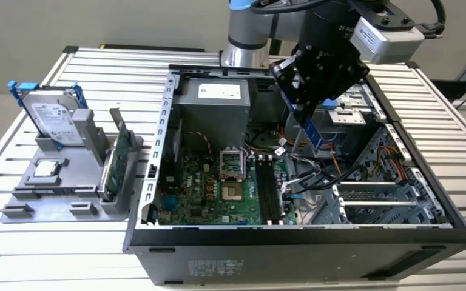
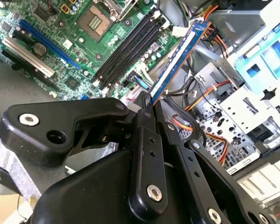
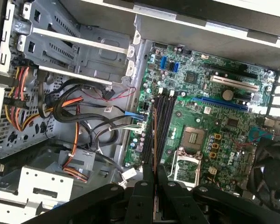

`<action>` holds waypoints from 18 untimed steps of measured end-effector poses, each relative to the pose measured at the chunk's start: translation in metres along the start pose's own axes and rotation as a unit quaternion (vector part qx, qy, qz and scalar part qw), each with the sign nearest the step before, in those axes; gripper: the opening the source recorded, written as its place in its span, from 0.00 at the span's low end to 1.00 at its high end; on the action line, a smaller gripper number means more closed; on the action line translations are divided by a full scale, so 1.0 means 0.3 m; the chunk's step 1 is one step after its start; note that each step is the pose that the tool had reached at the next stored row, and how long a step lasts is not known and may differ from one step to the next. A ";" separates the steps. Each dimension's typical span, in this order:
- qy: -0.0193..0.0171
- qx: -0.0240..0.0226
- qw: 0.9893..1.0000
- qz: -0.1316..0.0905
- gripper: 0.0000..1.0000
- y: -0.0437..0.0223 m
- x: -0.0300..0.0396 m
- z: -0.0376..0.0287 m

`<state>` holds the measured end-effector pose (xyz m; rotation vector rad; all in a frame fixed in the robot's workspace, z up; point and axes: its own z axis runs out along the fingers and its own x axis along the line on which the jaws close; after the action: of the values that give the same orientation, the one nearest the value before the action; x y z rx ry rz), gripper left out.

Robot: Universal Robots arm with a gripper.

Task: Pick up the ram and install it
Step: 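Insert the ram into the slot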

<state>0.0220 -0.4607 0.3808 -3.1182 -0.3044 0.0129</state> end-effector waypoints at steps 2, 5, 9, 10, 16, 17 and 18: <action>0.000 0.000 1.000 0.006 0.00 0.000 0.000 0.000; 0.000 0.000 1.000 0.015 0.00 0.000 0.000 0.000; 0.000 0.000 1.000 0.029 0.00 0.000 0.000 0.000; 0.000 0.000 1.000 0.031 0.00 0.000 0.000 0.000; 0.000 0.000 0.999 0.048 0.00 0.000 0.000 0.000; 0.000 0.000 0.999 0.051 0.00 0.000 0.000 0.000; 0.000 0.000 0.999 0.054 0.00 0.000 0.000 0.000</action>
<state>0.0220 -0.4607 0.3808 -3.1296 -0.1366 0.0122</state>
